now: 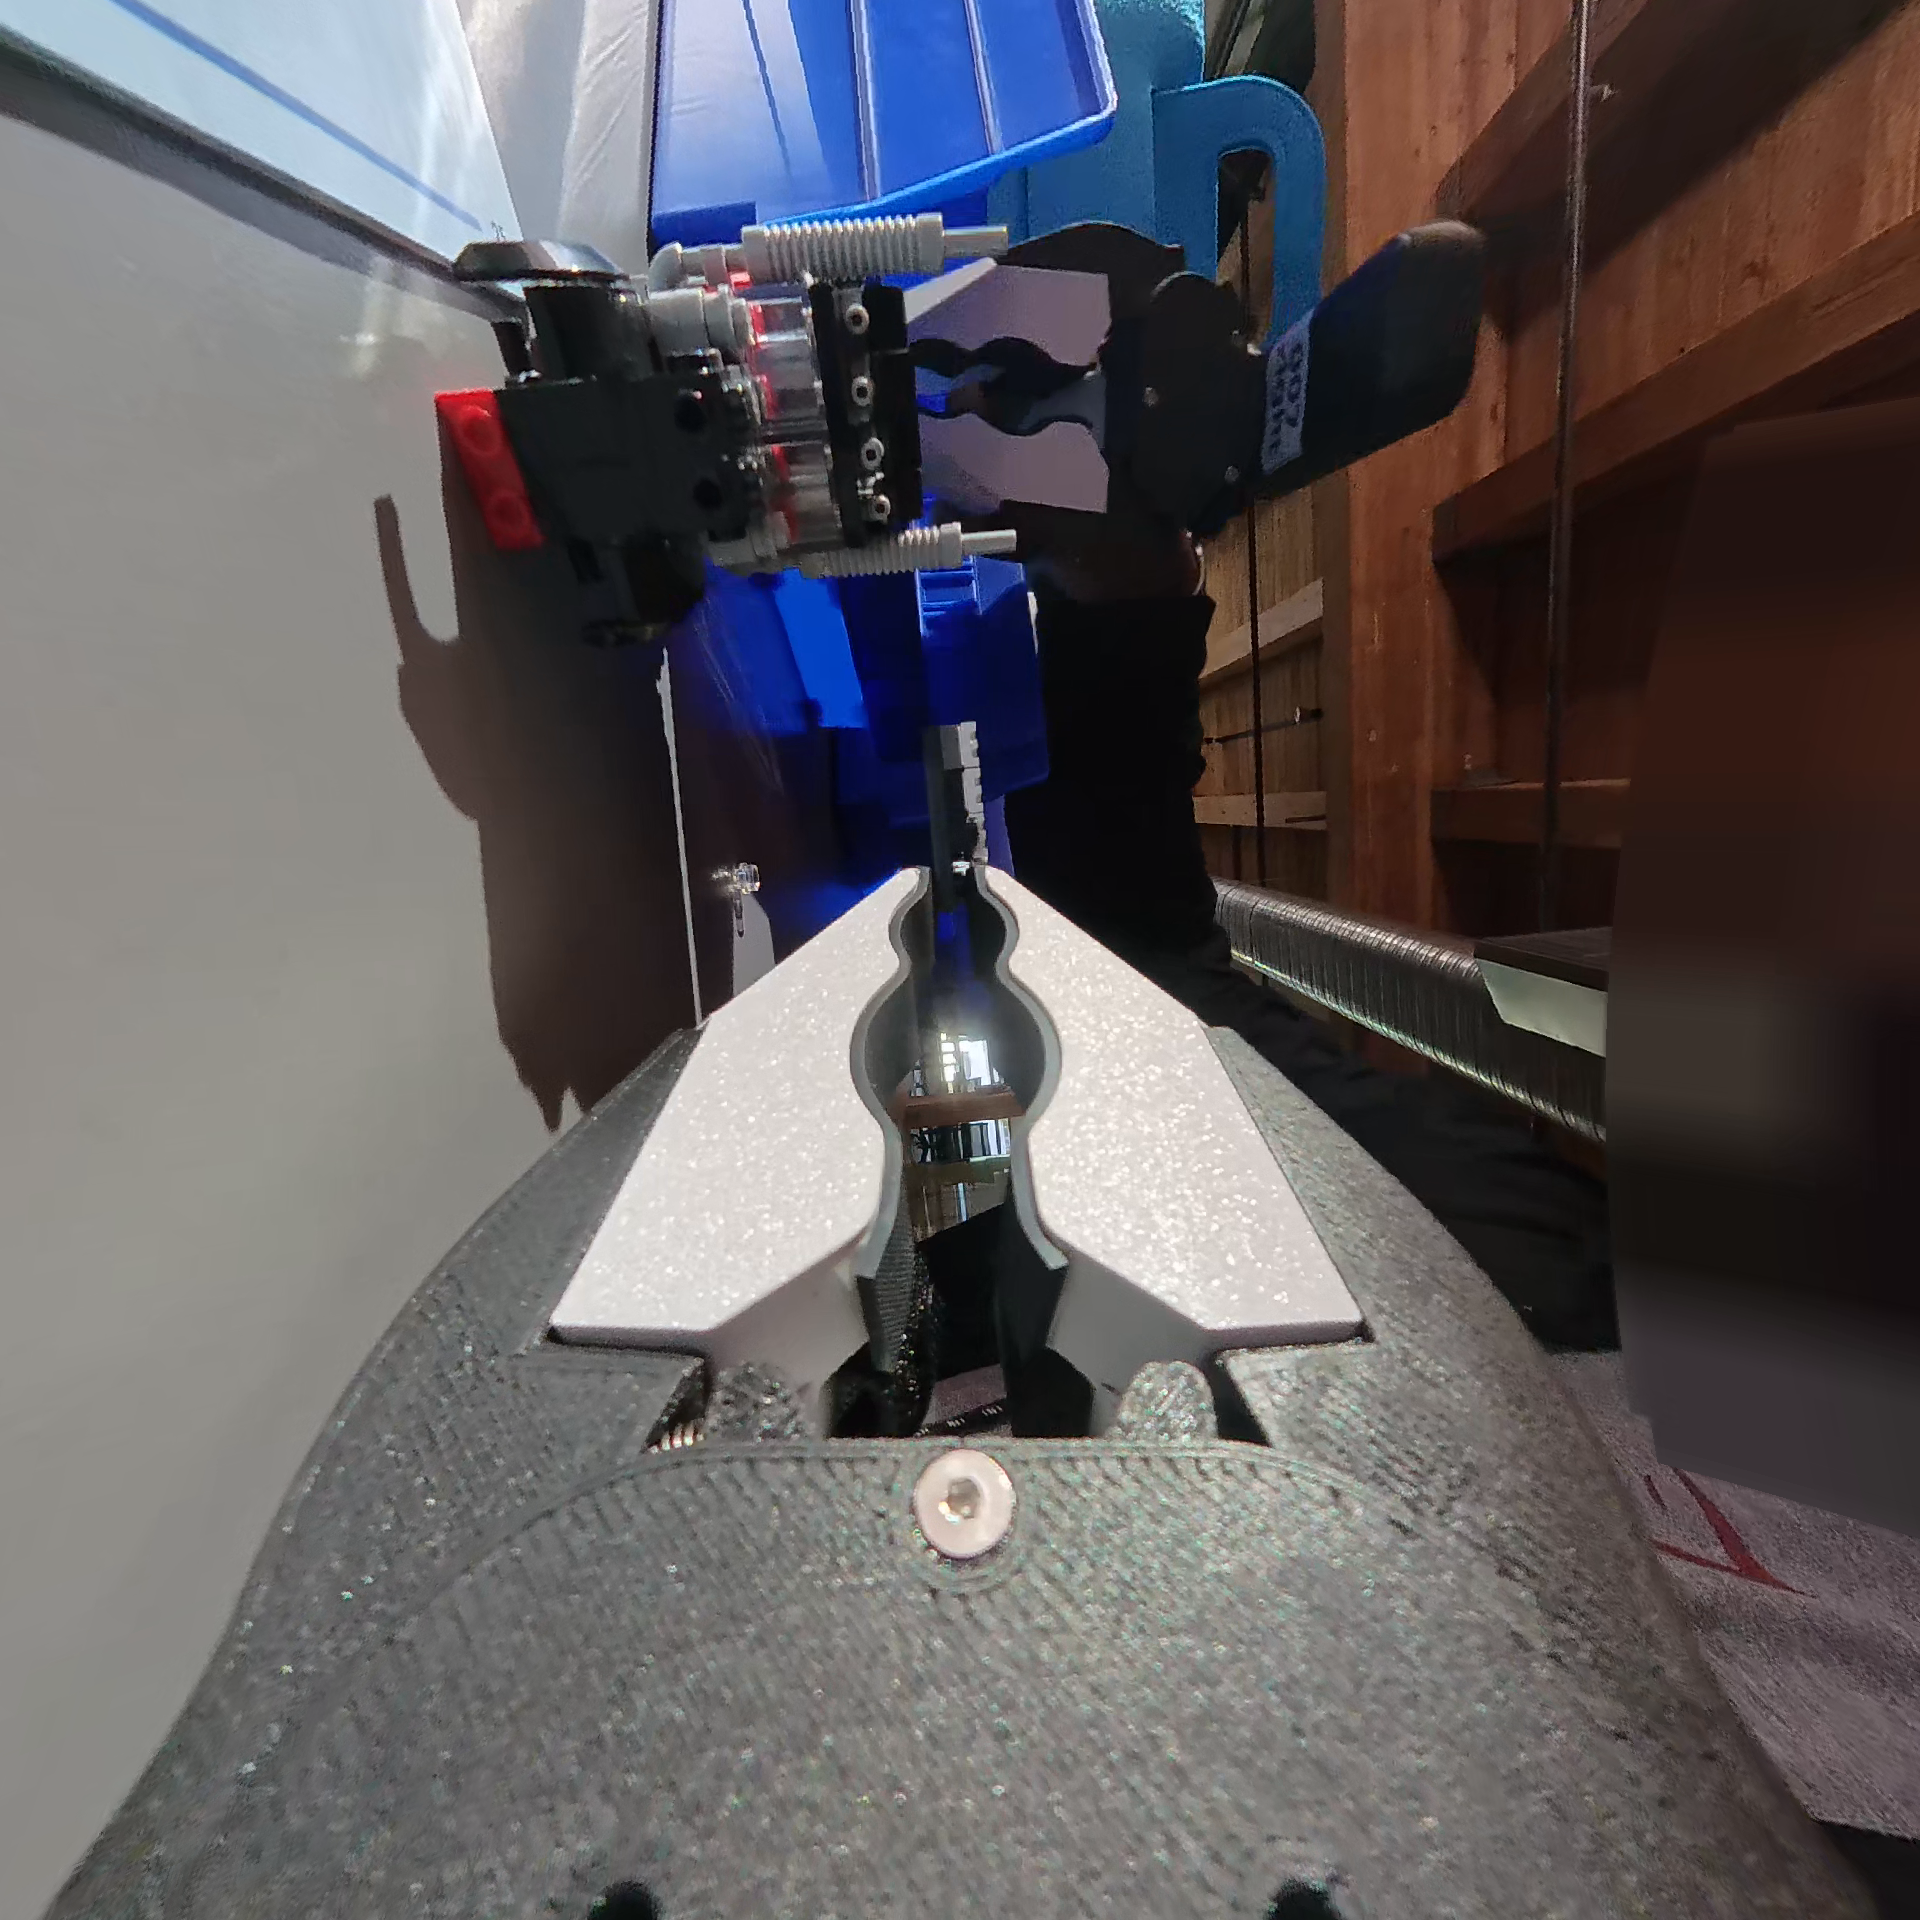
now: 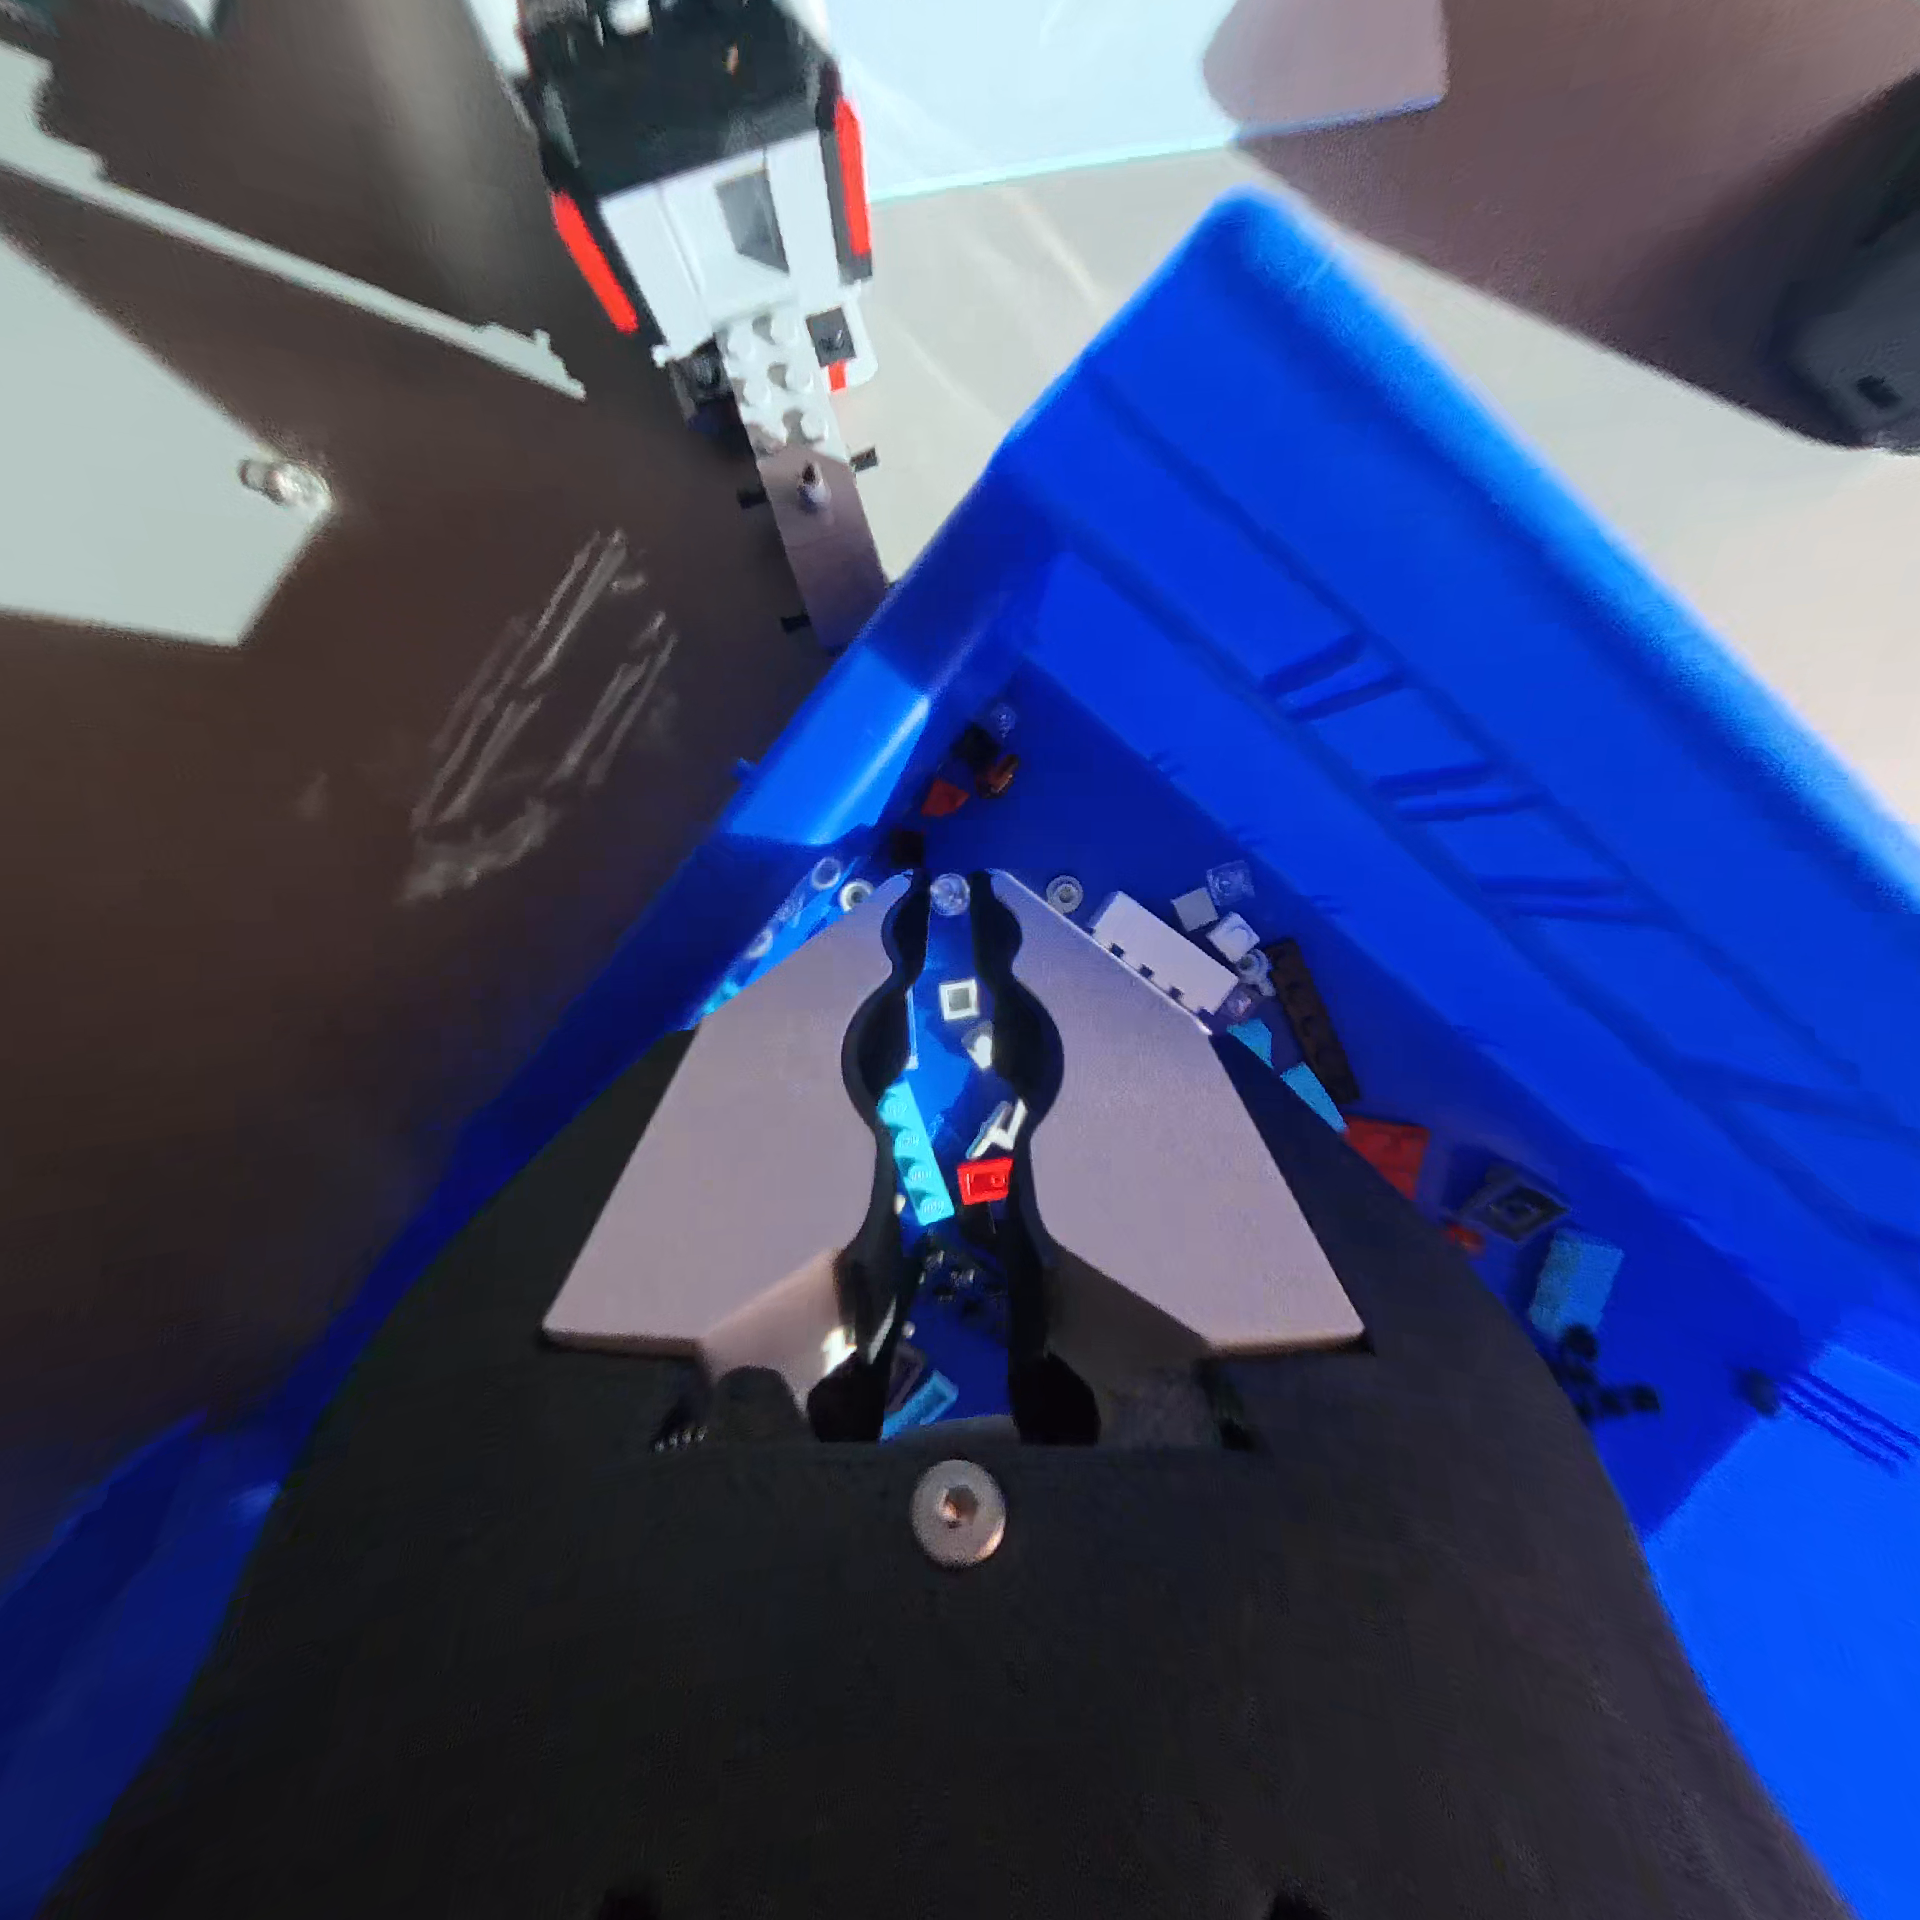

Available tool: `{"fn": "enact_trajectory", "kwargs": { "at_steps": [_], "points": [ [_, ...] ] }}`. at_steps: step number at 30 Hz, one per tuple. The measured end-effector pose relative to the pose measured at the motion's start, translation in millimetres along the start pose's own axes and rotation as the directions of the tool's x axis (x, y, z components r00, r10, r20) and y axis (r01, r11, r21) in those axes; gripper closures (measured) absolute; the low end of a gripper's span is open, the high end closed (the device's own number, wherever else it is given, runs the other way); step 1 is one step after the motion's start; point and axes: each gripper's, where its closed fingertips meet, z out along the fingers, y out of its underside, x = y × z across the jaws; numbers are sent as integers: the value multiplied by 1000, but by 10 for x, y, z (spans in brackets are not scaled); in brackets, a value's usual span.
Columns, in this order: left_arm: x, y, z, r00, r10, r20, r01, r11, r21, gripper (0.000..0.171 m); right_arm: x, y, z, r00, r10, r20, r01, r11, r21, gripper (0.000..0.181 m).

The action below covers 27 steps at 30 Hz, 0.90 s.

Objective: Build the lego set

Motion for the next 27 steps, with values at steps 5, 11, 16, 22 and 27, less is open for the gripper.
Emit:
{"fn": "enact_trajectory", "kwargs": {
  "at_steps": [5, 11, 16, 22, 27],
  "points": [
    [-15, 36, -12, 1000, 5, 16, -5, 1000, -3, 166, -133, -374, -494, 986, 87, -141, -70, 991, 118, 172],
    [-2, 70, -33, 1000, -11, 11, 10, 999, 33, 166, -832, -1014, -566, 980, 143, -140, -90, 940, 329, 172],
    [19, 128, -79, 1000, -19, -2, 19, 999, 49, 166, -1176, -1201, -223, 974, 192, -122, -140, 929, 343, 172],
    [50, 153, -115, 1000, -9, -18, 10, 999, 53, 166, -1318, -1314, -3, 979, 176, -98, -137, 938, 319, 172],
    [68, 156, -131, 999, -9, -30, 10, 999, 53, 166, -1324, -1318, 79, 980, 172, -96, -137, 944, 299, 172]
  ]
}}
